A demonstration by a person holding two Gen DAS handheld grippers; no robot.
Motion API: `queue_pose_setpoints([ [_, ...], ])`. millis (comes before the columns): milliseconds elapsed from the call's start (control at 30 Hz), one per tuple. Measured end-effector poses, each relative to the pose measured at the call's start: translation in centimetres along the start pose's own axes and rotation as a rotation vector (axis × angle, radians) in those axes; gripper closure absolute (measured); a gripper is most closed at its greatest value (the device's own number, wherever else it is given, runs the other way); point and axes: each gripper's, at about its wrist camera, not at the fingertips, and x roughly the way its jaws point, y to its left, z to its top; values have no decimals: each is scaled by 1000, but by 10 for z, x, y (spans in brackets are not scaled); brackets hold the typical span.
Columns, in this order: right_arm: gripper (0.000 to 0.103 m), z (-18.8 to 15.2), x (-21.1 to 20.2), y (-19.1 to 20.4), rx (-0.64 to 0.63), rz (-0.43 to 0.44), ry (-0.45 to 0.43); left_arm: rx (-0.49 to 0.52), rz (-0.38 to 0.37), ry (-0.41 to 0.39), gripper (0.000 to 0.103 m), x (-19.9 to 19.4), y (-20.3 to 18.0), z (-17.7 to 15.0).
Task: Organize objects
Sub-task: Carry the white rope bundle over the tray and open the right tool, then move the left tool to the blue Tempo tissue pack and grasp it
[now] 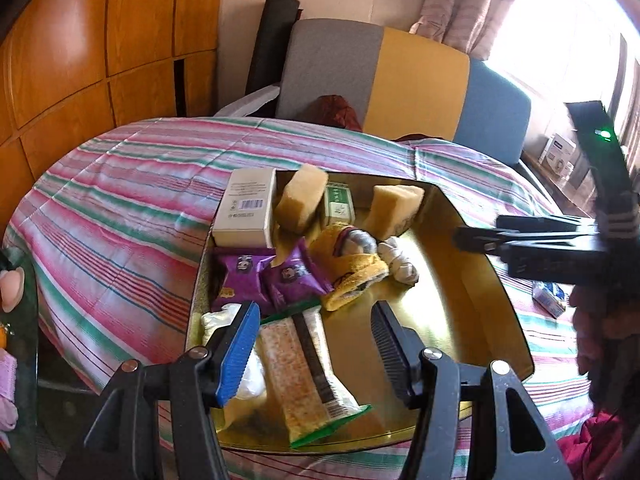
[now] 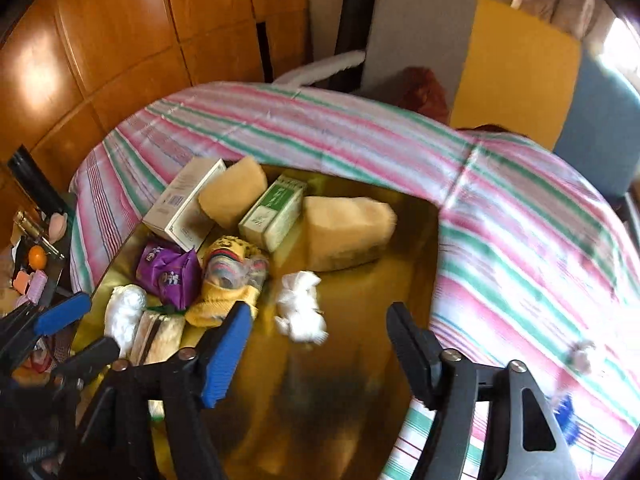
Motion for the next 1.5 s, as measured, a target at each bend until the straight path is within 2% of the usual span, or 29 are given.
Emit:
queue_pose_setpoints([
  [167, 26, -19, -39, -45, 57, -80, -50, 48, -3, -13, 44, -5, -16, 1],
  [433, 25, -63, -74, -146, 205, -274, -32, 131, -21, -17, 44, -11, -47, -1],
  [633, 25, -104, -92, -233, 371, -432, -49, 206, -24, -11, 44, -11, -79, 0],
  [700, 25, -125, -92, -264, 473, -469, -64, 236, -28, -1, 44, -10, -93, 1],
  [733, 25, -135, -91, -278, 541, -472, -51, 252, -29, 1, 44, -9, -100, 0],
  [767, 27, -143, -87, -295, 621, -478, 15, 270, -31, 5, 44, -8, -108, 1],
  [900, 27, -151, -101, -318, 740, -436, -36, 336, -51, 20, 44, -4, -139, 1],
  [1267, 24, -157, -106, -315, 788, -355, -57, 443, -142, 83, 44, 17, -206, -7],
  [1500, 22, -161, -113, -319, 831, -346, -82, 484, -231, 153, 43, 43, -252, -9],
])
